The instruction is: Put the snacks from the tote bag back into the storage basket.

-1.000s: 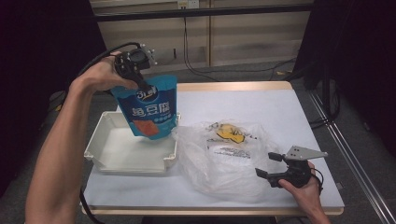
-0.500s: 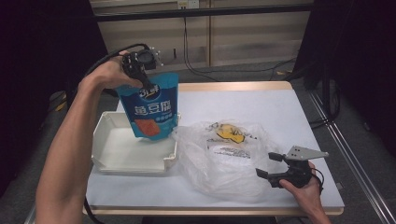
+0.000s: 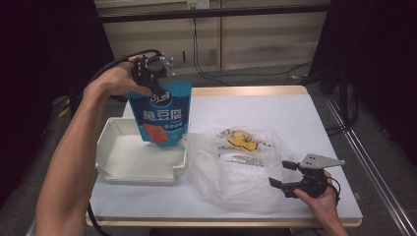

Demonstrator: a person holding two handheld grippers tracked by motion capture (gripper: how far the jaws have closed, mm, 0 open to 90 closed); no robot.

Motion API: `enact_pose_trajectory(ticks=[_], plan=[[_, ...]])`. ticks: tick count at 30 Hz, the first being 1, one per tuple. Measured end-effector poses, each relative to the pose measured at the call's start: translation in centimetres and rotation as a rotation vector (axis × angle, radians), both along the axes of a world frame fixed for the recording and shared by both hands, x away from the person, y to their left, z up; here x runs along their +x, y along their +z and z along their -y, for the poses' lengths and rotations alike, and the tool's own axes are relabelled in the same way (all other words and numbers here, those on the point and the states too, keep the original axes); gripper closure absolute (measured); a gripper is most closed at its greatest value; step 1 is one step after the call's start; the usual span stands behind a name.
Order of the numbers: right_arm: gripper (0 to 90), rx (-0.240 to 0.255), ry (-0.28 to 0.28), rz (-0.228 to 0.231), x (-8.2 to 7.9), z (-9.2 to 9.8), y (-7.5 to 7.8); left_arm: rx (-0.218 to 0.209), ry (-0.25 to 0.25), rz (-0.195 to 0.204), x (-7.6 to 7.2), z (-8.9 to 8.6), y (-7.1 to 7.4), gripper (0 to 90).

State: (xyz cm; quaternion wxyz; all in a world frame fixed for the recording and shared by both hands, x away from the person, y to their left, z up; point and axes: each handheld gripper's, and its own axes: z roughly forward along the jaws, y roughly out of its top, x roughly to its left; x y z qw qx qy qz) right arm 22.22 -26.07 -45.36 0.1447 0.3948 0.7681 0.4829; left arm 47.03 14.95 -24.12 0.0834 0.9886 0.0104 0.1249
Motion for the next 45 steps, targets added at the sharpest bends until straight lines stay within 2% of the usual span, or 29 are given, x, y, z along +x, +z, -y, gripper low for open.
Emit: enact_pose_trajectory(ticks=[1,2,3,4,6,7,8,9,11,13,17,18,20,21,22,23,25,26,27,29,31,33,34,35,36,38,41,43,45], plan=[[17.2,0.001,0.000,-0.001,0.0,0.0,0.0,-0.009,0.022,0.003,0.0,-0.1,-0.3,90.0],[17.2,0.000,-0.001,-0.001,0.0,0.0,0.0,-0.041,0.039,-0.001,0.1,-0.4,-0.3,90.0],[17.2,0.000,0.001,-0.002,0.0,0.1,0.0,-0.048,0.028,-0.016,0.3,-0.6,-0.2,90.0],[17.2,0.000,0.001,-0.002,0.0,0.1,0.0,-0.057,0.036,-0.014,0.4,-0.9,-0.3,90.0],[17.2,0.002,0.004,-0.001,0.1,0.0,0.0,-0.041,0.040,0.000,0.6,-1.2,-0.4,89.3],[17.2,0.003,0.003,-0.001,0.1,0.0,-0.1,-0.041,0.044,0.012,0.6,-1.4,-0.5,89.0],[17.2,0.004,0.002,-0.003,0.1,0.0,-0.1,-0.062,0.060,0.020,0.6,-1.5,-0.6,88.3],[17.2,0.001,0.003,-0.004,0.1,0.1,-0.1,-0.057,0.064,0.029,0.7,-1.6,-0.5,87.0],[17.2,0.002,0.005,-0.002,0.2,0.1,-0.1,-0.074,0.072,0.018,0.9,-1.8,-0.4,82.5],[17.2,0.003,0.005,-0.002,0.2,0.1,-0.1,-0.100,0.109,0.000,0.8,-1.9,-0.6,79.4],[17.2,0.003,0.004,-0.002,0.2,0.1,-0.1,-0.119,0.138,-0.007,0.7,-2.0,-0.7,77.2],[17.2,0.004,0.004,-0.004,0.2,0.1,-0.1,-0.107,0.132,-0.003,0.8,-2.1,-0.5,75.7],[17.2,0.006,0.004,-0.005,0.2,0.1,-0.1,-0.133,0.154,-0.016,0.8,-2.2,-0.7,74.9],[17.2,0.006,0.004,-0.004,0.2,0.1,-0.1,-0.137,0.171,-0.023,0.9,-2.2,-0.9,73.6],[17.2,0.008,0.004,-0.003,0.2,0.1,-0.1,-0.123,0.167,-0.021,1.1,-2.3,-0.8,71.0],[17.2,0.008,0.005,-0.002,0.3,0.1,-0.2,-0.136,0.178,-0.027,1.2,-2.3,-0.9,69.4],[17.2,0.010,0.006,-0.002,0.3,0.2,-0.2,-0.122,0.188,-0.033,1.4,-2.3,-0.8,63.0],[17.2,0.010,0.005,-0.002,0.3,0.2,-0.2,-0.147,0.199,-0.030,1.4,-2.2,-0.8,61.7],[17.1,0.013,0.005,-0.005,0.3,0.2,-0.2,-0.189,0.234,-0.033,1.2,-2.1,-1.0,60.0],[17.1,0.015,0.002,-0.006,0.4,0.2,-0.3,-0.214,0.228,-0.038,1.4,-2.0,-0.8,58.9],[17.1,0.018,0.000,-0.013,0.5,0.3,-0.4,-0.229,0.208,-0.044,1.4,-1.8,-0.6,61.9],[17.1,0.019,0.002,-0.014,0.6,0.4,-0.4,-0.215,0.196,-0.058,1.3,-1.5,-0.7,69.5],[17.1,0.020,0.001,-0.013,0.6,0.4,-0.4,-0.211,0.183,-0.052,1.3,-1.3,-0.8,72.7],[17.1,0.021,0.000,-0.015,0.7,0.4,-0.4,-0.176,0.140,-0.039,1.4,-1.3,-0.6,77.3],[17.1,0.019,0.002,-0.015,0.8,0.4,-0.5,-0.191,0.129,-0.050,1.4,-1.2,-0.7,82.9],[17.0,0.019,0.006,-0.019,0.9,0.4,-0.6,-0.188,0.103,-0.056,1.3,-1.1,-0.6,87.1],[17.0,0.018,0.008,-0.015,0.9,0.3,-0.5,-0.186,0.079,-0.039,0.9,-0.8,-0.6,88.5],[17.0,0.019,0.007,-0.015,0.9,0.3,-0.5,-0.185,0.069,-0.045,0.7,-0.7,-0.6,88.5],[17.0,0.017,0.007,-0.016,0.9,0.3,-0.5,-0.180,0.031,-0.025,0.7,-0.9,-0.5,88.4]])
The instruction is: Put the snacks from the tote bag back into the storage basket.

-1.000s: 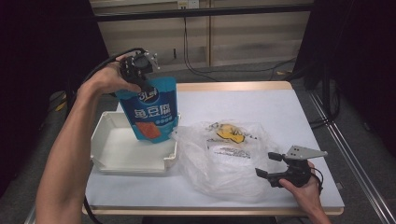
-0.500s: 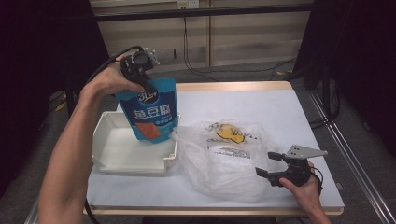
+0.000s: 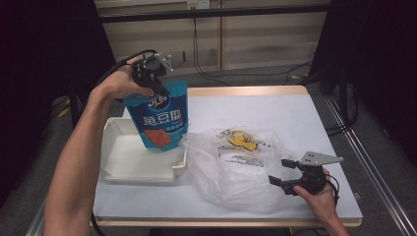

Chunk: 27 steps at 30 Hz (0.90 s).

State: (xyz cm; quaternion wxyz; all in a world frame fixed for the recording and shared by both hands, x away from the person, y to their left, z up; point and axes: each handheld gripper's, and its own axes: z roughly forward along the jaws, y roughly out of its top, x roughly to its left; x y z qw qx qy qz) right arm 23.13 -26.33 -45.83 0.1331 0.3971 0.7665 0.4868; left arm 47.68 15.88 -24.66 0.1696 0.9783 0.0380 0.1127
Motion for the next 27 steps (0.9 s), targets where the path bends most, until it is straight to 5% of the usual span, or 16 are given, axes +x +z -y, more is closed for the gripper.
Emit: enact_pose_trajectory(ticks=[2,4,15,16,18,20,23,25,27], plan=[[17.0,-0.004,0.004,0.002,0.0,-0.1,0.0,-0.017,0.033,0.000,0.0,-0.2,-0.1,87.3],[17.0,-0.004,0.003,0.001,-0.2,-0.1,0.0,-0.061,0.134,-0.021,0.3,-0.5,-0.2,72.2],[17.0,-0.010,-0.006,0.009,-0.7,-0.2,0.3,-0.139,0.275,-0.024,-0.5,-4.3,0.0,45.2],[17.0,-0.010,-0.006,0.010,-0.7,-0.2,0.3,-0.171,0.291,-0.028,-0.8,-4.8,-0.2,42.3],[17.0,-0.008,-0.007,0.012,-0.7,-0.2,0.4,-0.197,0.299,0.008,-1.5,-6.0,-0.4,41.9],[17.0,-0.008,-0.007,0.012,-0.8,-0.2,0.4,-0.262,0.292,-0.001,-2.4,-6.8,-0.6,41.0],[17.0,-0.013,-0.008,0.007,-0.7,-0.3,0.4,-0.219,0.329,-0.007,-2.9,-7.7,-1.6,38.4],[17.0,-0.017,-0.005,0.011,-0.6,-0.5,0.3,-0.228,0.360,-0.023,-2.7,-8.6,-2.2,39.3],[17.0,-0.017,0.000,0.014,-0.7,-0.6,0.4,-0.222,0.365,-0.046,-2.4,-9.3,-2.7,50.9]])
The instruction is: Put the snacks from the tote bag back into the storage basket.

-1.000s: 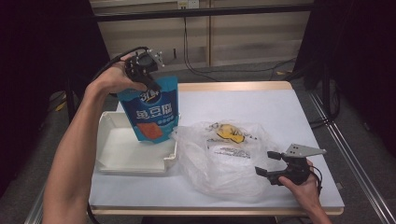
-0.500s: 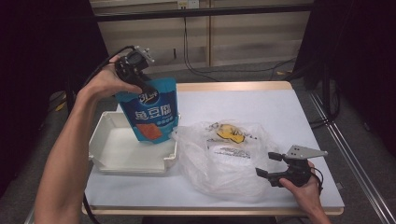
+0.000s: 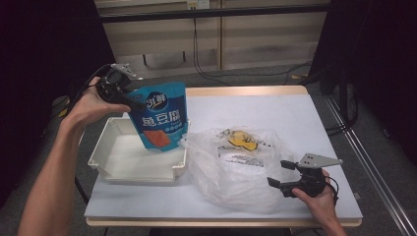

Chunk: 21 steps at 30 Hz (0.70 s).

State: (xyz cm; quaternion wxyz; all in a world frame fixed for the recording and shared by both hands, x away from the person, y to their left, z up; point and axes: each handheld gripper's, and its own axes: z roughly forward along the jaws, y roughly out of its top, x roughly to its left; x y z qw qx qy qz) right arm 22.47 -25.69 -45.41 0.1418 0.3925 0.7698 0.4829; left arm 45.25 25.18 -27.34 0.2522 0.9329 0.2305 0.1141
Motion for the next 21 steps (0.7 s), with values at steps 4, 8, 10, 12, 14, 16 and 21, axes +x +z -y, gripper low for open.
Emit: enact_pose_trajectory(ticks=[4,8,10,12,14,16,21], plan=[[17.0,-0.002,-0.002,-0.006,0.1,-0.1,-0.1,0.060,-0.077,-0.007,0.1,0.5,-0.3,75.0],[17.0,-0.001,0.000,-0.007,0.2,-0.1,-0.1,0.132,-0.099,0.063,0.3,1.5,-0.2,86.1],[17.0,-0.002,0.001,-0.003,0.1,0.0,0.0,0.109,-0.112,0.083,0.4,1.7,-0.1,86.6],[17.0,0.001,0.000,0.000,0.1,0.1,0.0,0.112,-0.115,0.118,0.6,2.0,0.0,86.5],[17.0,0.003,-0.004,-0.003,0.0,0.2,0.0,0.110,-0.122,0.147,0.6,2.2,-0.1,85.9],[17.0,0.003,-0.003,0.000,0.0,0.2,0.1,0.103,-0.121,0.143,0.6,2.0,-0.1,83.6],[17.0,0.004,-0.002,0.003,0.0,0.2,0.1,0.028,-0.054,0.079,0.8,0.7,-0.8,75.0]])
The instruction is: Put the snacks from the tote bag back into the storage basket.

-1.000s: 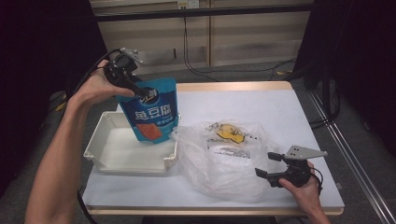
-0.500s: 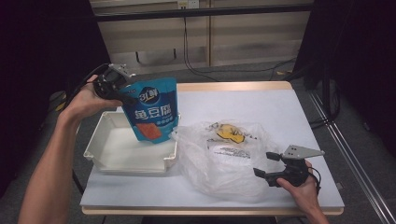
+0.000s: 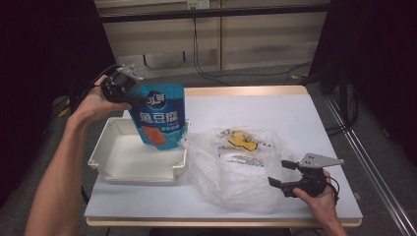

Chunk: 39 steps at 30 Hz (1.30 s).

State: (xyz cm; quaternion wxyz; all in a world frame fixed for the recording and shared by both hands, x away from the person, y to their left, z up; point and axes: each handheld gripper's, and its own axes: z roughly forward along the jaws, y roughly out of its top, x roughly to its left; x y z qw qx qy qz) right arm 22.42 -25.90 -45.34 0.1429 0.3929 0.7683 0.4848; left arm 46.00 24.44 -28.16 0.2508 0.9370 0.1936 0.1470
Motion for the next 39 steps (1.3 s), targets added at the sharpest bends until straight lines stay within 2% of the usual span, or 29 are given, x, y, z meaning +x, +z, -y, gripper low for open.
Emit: enact_pose_trajectory(ticks=[3,6,13,14,19,20,21,24,26,28,30,33,36,39], plan=[[17.0,-0.001,0.000,0.000,0.0,-0.1,0.0,-0.040,0.023,-0.021,0.1,-0.5,-0.3,68.3],[17.0,0.000,-0.002,0.001,0.1,-0.1,0.0,-0.062,0.030,-0.036,0.1,-0.6,-0.4,66.1],[17.0,0.002,-0.003,-0.001,0.0,-0.1,0.0,-0.120,0.062,-0.036,-0.2,-0.7,-0.6,46.0],[17.0,0.003,-0.001,0.003,0.0,0.0,0.0,-0.122,0.073,-0.027,-0.3,-0.7,-0.6,41.4],[16.8,0.005,-0.003,0.005,-0.1,0.0,0.1,-0.184,0.137,-0.022,-0.9,-1.4,-0.8,21.1],[16.8,0.005,-0.004,0.007,-0.1,0.0,0.1,-0.203,0.148,-0.019,-1.0,-1.5,-0.9,18.4],[16.8,0.005,-0.004,0.007,-0.1,0.0,0.1,-0.204,0.157,-0.015,-1.1,-1.6,-0.9,16.5],[16.6,0.004,-0.007,0.008,-0.1,0.0,0.1,-0.231,0.175,0.003,-1.7,-2.0,-0.8,11.4],[16.6,0.005,-0.008,0.008,-0.1,0.0,0.1,-0.254,0.168,0.005,-2.3,-2.4,-0.7,10.6],[16.6,0.006,-0.010,0.008,-0.1,0.1,0.1,-0.256,0.184,0.018,-2.9,-2.7,-0.8,9.3],[16.5,0.005,-0.011,0.008,-0.1,0.1,0.1,-0.240,0.194,0.007,-3.5,-3.0,-1.0,8.7],[16.5,0.004,-0.010,0.008,-0.1,0.0,0.1,-0.255,0.213,0.005,-4.1,-3.4,-1.1,8.3],[16.5,0.004,-0.011,0.009,-0.1,0.0,0.1,-0.300,0.231,0.001,-4.7,-3.8,-1.1,6.6],[16.5,0.004,-0.013,0.015,-0.1,0.1,0.1,-0.297,0.239,0.016,-5.5,-4.0,-1.3,6.0]])
